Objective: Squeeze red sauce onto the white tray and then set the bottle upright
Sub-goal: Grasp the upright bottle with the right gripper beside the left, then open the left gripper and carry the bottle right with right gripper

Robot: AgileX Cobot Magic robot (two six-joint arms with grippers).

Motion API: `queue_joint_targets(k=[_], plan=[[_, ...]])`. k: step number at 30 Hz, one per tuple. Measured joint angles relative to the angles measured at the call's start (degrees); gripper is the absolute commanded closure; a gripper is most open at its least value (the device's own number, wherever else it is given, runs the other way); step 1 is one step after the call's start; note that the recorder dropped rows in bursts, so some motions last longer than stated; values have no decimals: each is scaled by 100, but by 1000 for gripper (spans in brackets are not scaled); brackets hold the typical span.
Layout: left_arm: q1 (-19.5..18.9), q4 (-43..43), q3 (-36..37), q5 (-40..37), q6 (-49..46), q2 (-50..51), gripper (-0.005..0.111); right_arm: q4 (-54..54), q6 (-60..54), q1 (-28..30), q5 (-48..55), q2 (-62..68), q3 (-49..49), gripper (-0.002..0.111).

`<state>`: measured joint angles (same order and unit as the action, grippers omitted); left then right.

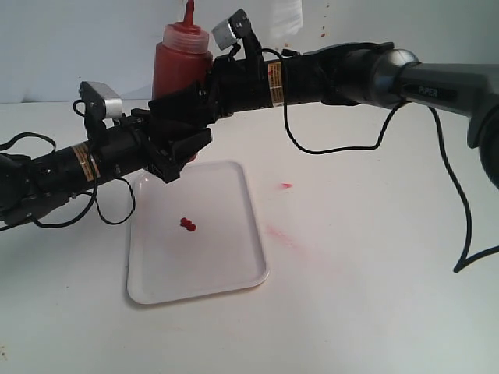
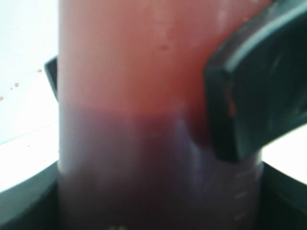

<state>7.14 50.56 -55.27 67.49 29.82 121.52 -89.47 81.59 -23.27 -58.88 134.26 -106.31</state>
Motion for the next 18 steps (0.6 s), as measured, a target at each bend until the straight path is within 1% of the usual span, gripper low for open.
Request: queue_joint_targets(k=[1,3,4,6,10,12,18], plan=[[0,0,0,0,0,0,97,0,-9,0,11,0,0,108],[0,0,0,0,0,0,90,0,-25,0,20,0,0,108],[0,0,0,0,0,0,85,-10,-42,0,20,0,0,108],[0,0,0,0,0,0,70,-10,-77,0,20,-10,0,108],[0,21,0,-11,-10,0,23,-20,-114,0,24,-10,0,108],[0,21,0,37,-10,0,3,-107,-190,0,50,-10,0,108],[0,-61,-20,107,-29,-19,2,-279,-256,27,92,15,0,108]])
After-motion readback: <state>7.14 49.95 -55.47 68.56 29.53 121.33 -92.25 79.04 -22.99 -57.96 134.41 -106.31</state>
